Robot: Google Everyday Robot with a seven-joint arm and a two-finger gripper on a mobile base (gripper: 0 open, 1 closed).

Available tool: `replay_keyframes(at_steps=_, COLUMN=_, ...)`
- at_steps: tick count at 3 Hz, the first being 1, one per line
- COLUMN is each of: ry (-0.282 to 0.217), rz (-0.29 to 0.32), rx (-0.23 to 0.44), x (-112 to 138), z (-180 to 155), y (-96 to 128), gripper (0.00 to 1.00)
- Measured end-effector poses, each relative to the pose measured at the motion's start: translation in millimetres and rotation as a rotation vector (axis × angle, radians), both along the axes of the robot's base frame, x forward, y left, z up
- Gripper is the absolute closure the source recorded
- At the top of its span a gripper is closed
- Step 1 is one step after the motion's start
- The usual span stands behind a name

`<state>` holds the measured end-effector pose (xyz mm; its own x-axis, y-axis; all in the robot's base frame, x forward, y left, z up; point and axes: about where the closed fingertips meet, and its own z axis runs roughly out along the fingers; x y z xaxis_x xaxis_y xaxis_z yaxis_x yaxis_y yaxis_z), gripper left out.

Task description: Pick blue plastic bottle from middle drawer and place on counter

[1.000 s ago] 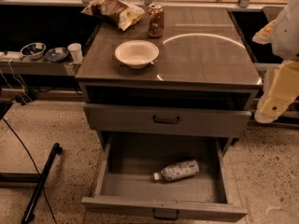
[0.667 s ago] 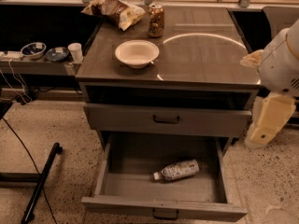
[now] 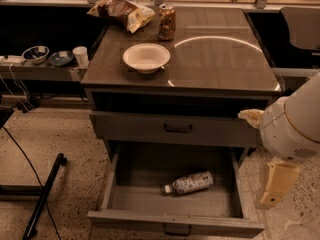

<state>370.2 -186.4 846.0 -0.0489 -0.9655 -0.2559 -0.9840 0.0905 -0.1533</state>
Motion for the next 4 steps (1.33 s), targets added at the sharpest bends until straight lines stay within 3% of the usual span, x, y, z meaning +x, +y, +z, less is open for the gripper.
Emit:
replay_keyframes(at_steps=1, ry=0.026, rz=0.003, rx=0.019, x=18, z=-43, y=-7, gripper=0.00)
replay_keyframes(at_steps=2, ry=0.094, rz=0.031, rx=0.091, x=21, z=-143, y=-11, gripper=0.00)
replay_keyframes(at_steps=3, ry=0.090, rz=0.062, rx=0.175, x=17, z=-218, y=-21, gripper=0.00)
replay_keyframes(at_steps=4, ry=0.090, rz=0.092, rx=0.187, x=16, z=-232, y=-22, gripper=0.00)
